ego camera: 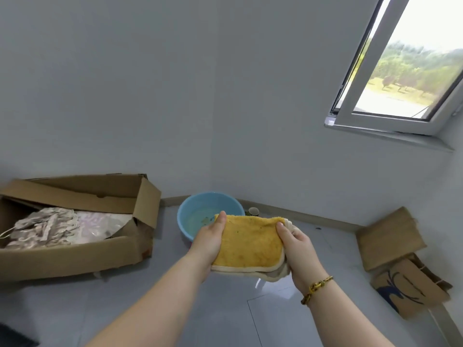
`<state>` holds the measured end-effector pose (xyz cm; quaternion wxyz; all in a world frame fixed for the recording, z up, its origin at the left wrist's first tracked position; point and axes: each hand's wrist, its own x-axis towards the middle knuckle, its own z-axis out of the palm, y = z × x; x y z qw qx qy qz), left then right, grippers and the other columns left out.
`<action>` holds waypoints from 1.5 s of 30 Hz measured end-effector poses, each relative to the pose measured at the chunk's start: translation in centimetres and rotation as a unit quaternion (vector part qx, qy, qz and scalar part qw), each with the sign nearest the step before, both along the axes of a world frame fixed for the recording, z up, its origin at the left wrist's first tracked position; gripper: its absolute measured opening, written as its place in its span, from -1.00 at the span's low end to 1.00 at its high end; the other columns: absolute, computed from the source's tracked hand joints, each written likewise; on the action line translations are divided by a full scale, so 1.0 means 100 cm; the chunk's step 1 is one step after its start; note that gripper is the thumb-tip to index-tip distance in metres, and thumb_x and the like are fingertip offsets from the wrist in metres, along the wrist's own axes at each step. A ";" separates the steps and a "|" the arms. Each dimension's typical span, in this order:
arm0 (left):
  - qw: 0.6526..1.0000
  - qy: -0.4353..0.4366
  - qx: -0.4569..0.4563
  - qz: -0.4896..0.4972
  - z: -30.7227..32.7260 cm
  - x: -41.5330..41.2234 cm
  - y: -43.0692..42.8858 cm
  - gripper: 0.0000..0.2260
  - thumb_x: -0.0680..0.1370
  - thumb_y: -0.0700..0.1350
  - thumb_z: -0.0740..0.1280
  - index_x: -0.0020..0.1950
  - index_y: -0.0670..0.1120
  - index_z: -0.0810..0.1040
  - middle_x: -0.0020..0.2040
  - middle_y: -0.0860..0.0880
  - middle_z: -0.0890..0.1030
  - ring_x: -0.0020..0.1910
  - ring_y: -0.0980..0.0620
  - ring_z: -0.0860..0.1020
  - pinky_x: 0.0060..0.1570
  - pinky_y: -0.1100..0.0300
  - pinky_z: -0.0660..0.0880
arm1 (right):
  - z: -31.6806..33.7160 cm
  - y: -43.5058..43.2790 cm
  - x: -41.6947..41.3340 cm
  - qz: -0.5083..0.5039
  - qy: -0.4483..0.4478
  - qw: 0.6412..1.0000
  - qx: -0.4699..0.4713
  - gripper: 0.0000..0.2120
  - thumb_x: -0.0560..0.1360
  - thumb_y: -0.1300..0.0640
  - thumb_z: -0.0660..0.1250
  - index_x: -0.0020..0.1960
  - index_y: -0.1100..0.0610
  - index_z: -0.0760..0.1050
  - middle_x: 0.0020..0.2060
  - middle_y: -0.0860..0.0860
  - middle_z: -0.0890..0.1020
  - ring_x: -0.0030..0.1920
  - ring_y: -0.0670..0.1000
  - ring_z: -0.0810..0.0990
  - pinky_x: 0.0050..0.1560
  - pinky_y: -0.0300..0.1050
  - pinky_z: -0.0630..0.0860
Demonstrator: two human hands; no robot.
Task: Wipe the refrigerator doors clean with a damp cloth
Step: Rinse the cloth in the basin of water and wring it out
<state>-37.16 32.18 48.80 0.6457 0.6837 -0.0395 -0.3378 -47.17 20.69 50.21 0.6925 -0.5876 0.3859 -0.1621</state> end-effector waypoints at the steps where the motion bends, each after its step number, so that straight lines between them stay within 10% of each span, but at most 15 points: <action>1: 1.000 -0.005 0.013 0.003 -0.004 0.015 -0.003 -0.59 0.57 0.16 0.04 0.19 -0.08 0.46 -0.01 -0.04 0.53 0.11 -0.08 0.49 0.17 0.06 0.43 | -0.005 -0.004 0.016 0.001 0.006 1.000 0.003 -0.80 0.56 0.08 0.19 -0.19 0.11 0.47 -0.23 0.05 0.57 -0.19 0.00 0.54 -0.21 -0.14 0.50; 14: 0.987 0.027 0.078 0.137 -0.104 0.268 -0.102 -0.63 0.59 0.04 0.12 0.27 -0.16 0.43 0.08 -0.09 0.51 -0.05 -0.01 0.46 -0.24 0.23 0.43 | -0.122 -0.122 0.308 0.133 0.065 0.988 0.042 -0.76 0.47 0.21 0.34 0.12 0.08 0.43 0.02 0.09 0.56 0.06 0.13 0.53 0.09 0.04 0.50; 22: 0.974 0.081 0.154 0.142 -0.204 0.404 -0.188 -0.59 0.58 0.12 0.11 0.27 -0.14 0.41 0.22 -0.13 0.48 0.16 -0.10 0.46 0.18 0.11 0.38 | -0.208 -0.201 0.458 0.124 0.140 0.982 0.033 -0.88 0.49 0.14 0.31 -0.21 0.06 0.43 -0.23 0.02 0.54 -0.16 0.06 0.52 -0.03 -0.02 0.46; 33: 0.961 0.034 0.266 0.071 -0.463 0.478 -0.259 -0.62 0.50 0.18 0.20 0.03 -0.12 0.50 0.08 -0.09 0.57 0.10 -0.11 0.51 0.04 0.13 0.39 | -0.465 -0.244 0.515 0.073 0.216 0.973 0.043 -0.80 0.47 0.06 0.33 -0.24 0.08 0.36 -0.27 0.00 0.45 -0.14 0.09 0.44 -0.16 -0.08 0.40; 39: 0.946 -0.016 0.321 0.045 -0.573 0.485 -0.279 -0.66 0.53 0.17 0.17 -0.04 -0.11 0.47 0.07 -0.09 0.58 0.11 -0.12 0.51 -0.07 0.18 0.33 | -0.578 -0.253 0.537 0.109 0.233 0.960 -0.108 -0.74 0.42 0.10 0.38 -0.33 0.08 0.33 -0.39 -0.01 0.43 -0.36 -0.05 0.40 -0.35 -0.13 0.30; 45: 0.941 -0.038 0.336 0.034 -0.621 0.491 -0.281 -0.70 0.54 0.16 0.16 -0.11 -0.08 0.38 0.12 -0.13 0.57 0.13 -0.13 0.51 -0.01 0.17 0.37 | -0.635 -0.249 0.542 0.121 0.246 0.949 -0.156 -0.75 0.36 0.01 0.42 -0.28 0.03 0.35 -0.32 -0.03 0.51 -0.17 0.07 0.52 -0.14 -0.13 0.42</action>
